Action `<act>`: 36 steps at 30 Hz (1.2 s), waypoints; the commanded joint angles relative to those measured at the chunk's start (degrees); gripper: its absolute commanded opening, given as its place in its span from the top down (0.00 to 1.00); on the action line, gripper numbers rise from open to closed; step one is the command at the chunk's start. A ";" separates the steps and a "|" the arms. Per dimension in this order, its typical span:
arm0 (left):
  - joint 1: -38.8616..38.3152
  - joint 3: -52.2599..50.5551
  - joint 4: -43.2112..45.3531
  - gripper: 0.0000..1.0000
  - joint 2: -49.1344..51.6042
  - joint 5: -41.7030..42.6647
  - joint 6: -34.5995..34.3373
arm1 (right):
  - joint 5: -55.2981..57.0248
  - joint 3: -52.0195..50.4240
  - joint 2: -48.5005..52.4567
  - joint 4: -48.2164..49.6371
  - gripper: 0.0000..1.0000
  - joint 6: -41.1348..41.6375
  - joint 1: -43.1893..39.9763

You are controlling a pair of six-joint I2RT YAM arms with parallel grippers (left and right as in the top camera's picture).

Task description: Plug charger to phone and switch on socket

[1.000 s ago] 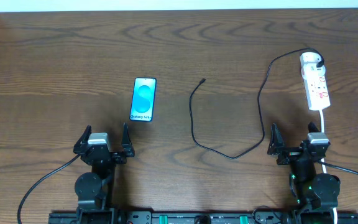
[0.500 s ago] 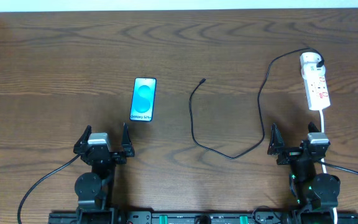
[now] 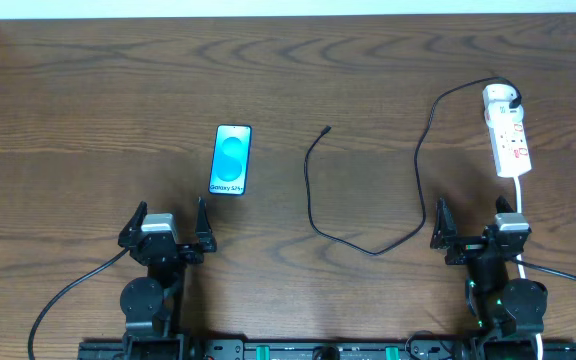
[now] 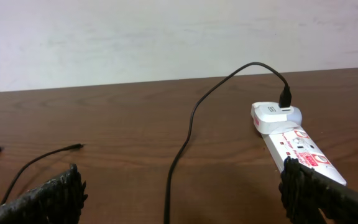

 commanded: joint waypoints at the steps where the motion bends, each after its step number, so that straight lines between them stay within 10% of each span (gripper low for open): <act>1: 0.15 -0.50 -2.67 0.00 -0.35 -0.13 0.98 | 0.07 -0.09 -0.35 -0.24 0.01 0.52 -0.28; 36: 0.15 0.57 -2.69 0.00 -0.35 0.55 -0.17 | 0.07 -0.09 -0.37 -0.24 0.01 0.52 -0.28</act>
